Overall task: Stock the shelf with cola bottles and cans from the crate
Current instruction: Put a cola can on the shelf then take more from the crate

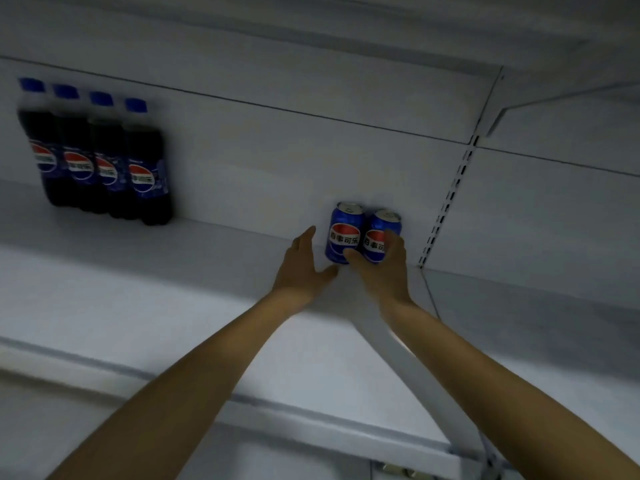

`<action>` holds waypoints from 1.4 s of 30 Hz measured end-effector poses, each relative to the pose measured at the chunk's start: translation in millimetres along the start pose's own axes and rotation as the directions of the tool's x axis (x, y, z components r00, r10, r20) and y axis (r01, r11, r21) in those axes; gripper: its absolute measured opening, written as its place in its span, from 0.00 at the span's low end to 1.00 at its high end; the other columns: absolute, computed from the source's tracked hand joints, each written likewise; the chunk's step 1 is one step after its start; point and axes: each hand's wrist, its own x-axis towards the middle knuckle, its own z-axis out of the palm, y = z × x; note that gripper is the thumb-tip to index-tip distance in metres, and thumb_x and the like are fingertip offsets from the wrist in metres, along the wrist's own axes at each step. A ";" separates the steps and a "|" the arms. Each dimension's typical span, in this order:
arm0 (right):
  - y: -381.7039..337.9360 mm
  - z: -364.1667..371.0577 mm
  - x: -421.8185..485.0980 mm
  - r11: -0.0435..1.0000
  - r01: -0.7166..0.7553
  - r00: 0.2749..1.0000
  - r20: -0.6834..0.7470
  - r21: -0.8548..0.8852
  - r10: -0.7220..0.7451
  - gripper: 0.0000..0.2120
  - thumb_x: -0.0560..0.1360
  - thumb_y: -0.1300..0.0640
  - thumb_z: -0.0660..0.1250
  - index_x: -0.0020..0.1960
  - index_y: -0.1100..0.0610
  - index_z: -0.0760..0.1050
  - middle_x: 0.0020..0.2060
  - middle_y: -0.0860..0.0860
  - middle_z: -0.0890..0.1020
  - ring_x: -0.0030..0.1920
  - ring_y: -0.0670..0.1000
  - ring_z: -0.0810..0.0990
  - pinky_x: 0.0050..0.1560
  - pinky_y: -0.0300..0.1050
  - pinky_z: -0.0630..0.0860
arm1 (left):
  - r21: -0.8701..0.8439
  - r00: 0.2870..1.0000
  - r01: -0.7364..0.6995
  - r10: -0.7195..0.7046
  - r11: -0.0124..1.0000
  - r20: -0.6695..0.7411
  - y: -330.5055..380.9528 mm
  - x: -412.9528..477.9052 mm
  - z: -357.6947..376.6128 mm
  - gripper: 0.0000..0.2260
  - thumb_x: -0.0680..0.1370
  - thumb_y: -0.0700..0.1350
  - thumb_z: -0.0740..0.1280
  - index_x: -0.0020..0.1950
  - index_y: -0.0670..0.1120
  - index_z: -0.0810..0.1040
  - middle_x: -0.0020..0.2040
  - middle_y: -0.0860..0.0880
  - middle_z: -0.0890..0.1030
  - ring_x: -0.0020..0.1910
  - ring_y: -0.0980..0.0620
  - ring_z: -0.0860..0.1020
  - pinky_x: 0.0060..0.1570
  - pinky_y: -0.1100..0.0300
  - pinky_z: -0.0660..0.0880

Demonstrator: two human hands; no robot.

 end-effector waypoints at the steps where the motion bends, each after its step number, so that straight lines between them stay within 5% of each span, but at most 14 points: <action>1: -13.1 12.3 -13.2 0.999 -0.017 0.999 0.045 0.033 0.016 0.39 0.68 0.51 0.76 0.73 0.54 0.62 0.66 0.50 0.72 0.65 0.51 0.72 0.66 0.48 0.70 | -0.004 1.000 -0.010 0.010 1.000 -0.014 0.9 -8.6 -16.9 0.39 0.74 0.50 0.72 0.78 0.51 0.52 0.76 0.50 0.59 0.73 0.50 0.61 0.70 0.53 0.63; 7: -95.5 110.1 -130.5 0.972 0.113 0.940 0.294 0.207 -0.172 0.36 0.73 0.50 0.72 0.75 0.52 0.58 0.72 0.49 0.65 0.71 0.47 0.64 0.67 0.39 0.63 | 0.145 0.977 -0.062 0.089 0.988 -0.192 -17.5 -98.5 -177.6 0.33 0.75 0.46 0.70 0.76 0.47 0.58 0.73 0.48 0.65 0.69 0.51 0.68 0.63 0.61 0.66; 13: -137.7 227.8 -296.0 0.931 0.182 0.737 0.584 0.316 -0.342 0.34 0.72 0.46 0.71 0.73 0.48 0.60 0.70 0.42 0.66 0.68 0.38 0.64 0.66 0.33 0.64 | 0.070 0.877 0.100 -0.055 0.992 -0.477 -81.4 -265.3 -336.4 0.26 0.76 0.47 0.69 0.72 0.50 0.64 0.67 0.54 0.73 0.63 0.59 0.72 0.60 0.64 0.70; 20: -117.5 342.8 -438.6 0.986 0.076 0.485 0.858 0.151 -0.169 0.34 0.72 0.47 0.71 0.74 0.53 0.62 0.70 0.47 0.68 0.68 0.44 0.67 0.62 0.32 0.65 | -0.071 0.676 0.456 -0.397 0.887 -0.621 -187.8 -444.6 -433.4 0.26 0.76 0.50 0.69 0.72 0.50 0.64 0.62 0.56 0.72 0.61 0.58 0.71 0.58 0.63 0.70; 24: -74.3 387.1 -478.0 1.000 0.015 0.381 0.925 -0.024 0.016 0.33 0.71 0.48 0.72 0.71 0.53 0.65 0.67 0.47 0.71 0.67 0.46 0.69 0.64 0.39 0.68 | -0.159 0.593 0.614 -0.585 0.773 -0.553 -252.8 -494.3 -443.1 0.25 0.77 0.51 0.67 0.72 0.49 0.63 0.61 0.56 0.72 0.61 0.57 0.71 0.57 0.61 0.69; 29: -6.7 462.2 -496.8 0.974 0.055 0.206 0.957 -0.222 0.207 0.26 0.71 0.50 0.73 0.66 0.52 0.68 0.57 0.45 0.74 0.56 0.40 0.74 0.46 0.22 0.68 | -0.304 0.455 0.736 -0.775 0.604 -0.438 -342.9 -517.3 -448.7 0.24 0.78 0.49 0.67 0.71 0.48 0.65 0.57 0.56 0.73 0.60 0.54 0.74 0.57 0.61 0.72; 34: 85.0 558.7 -522.0 0.903 0.113 0.042 0.910 -0.414 0.412 0.27 0.73 0.51 0.73 0.68 0.57 0.68 0.58 0.50 0.75 0.56 0.49 0.75 0.55 0.39 0.72 | -0.452 0.248 0.829 -0.940 0.331 -0.233 -459.8 -541.4 -441.0 0.21 0.79 0.50 0.64 0.70 0.46 0.66 0.57 0.49 0.76 0.48 0.56 0.76 0.36 0.71 0.71; 39: 205.4 627.1 -568.8 0.799 0.199 -0.076 0.804 -0.567 0.590 0.26 0.71 0.53 0.75 0.64 0.59 0.70 0.53 0.53 0.77 0.54 0.52 0.78 0.54 0.45 0.75 | -0.569 0.038 0.818 -0.995 0.086 -0.095 -585.3 -575.5 -396.7 0.15 0.77 0.46 0.68 0.62 0.43 0.73 0.50 0.47 0.79 0.52 0.45 0.78 0.47 0.57 0.74; 42: 290.2 657.2 -605.0 0.769 0.346 -0.133 0.784 -0.537 0.607 0.21 0.70 0.52 0.75 0.59 0.59 0.74 0.53 0.55 0.80 0.55 0.56 0.79 0.56 0.54 0.77 | -0.554 -0.007 0.833 -1.000 -0.001 -0.009 -657.1 -591.0 -352.0 0.12 0.79 0.41 0.64 0.62 0.41 0.75 0.58 0.42 0.79 0.59 0.42 0.76 0.59 0.52 0.72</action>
